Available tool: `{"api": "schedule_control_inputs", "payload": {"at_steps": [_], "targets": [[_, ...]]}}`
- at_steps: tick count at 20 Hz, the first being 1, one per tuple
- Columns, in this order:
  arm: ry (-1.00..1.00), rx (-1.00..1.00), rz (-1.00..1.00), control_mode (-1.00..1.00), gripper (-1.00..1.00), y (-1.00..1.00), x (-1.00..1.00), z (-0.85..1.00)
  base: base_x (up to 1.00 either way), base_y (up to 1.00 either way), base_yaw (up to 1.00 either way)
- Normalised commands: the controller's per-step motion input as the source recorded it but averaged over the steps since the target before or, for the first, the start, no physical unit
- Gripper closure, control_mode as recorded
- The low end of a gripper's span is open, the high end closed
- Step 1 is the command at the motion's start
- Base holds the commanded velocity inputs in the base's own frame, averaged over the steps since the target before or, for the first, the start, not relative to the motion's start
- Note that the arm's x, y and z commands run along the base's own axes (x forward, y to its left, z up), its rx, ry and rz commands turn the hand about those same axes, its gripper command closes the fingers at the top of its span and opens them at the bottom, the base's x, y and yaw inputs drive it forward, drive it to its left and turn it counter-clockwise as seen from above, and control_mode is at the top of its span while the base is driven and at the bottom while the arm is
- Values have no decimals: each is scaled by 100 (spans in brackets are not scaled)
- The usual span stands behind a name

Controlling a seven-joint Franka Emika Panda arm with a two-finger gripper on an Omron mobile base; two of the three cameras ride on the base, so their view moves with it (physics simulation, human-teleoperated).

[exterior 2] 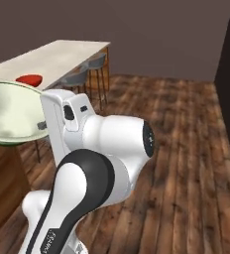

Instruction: Pick up the bowls from the cabinet and place each bowl in front of a stool on the dining counter.

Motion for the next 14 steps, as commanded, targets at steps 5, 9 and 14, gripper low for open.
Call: {"api": "schedule_control_inputs", "payload": {"at_steps": [5,9,14], "targets": [[0,0,0,100,100,0,0,0,100,-47,39],[0,0,0,100,100,0,0,0,100,-53,40],[0,0,0,100,100,0,0,0,100,-55,40]]}}
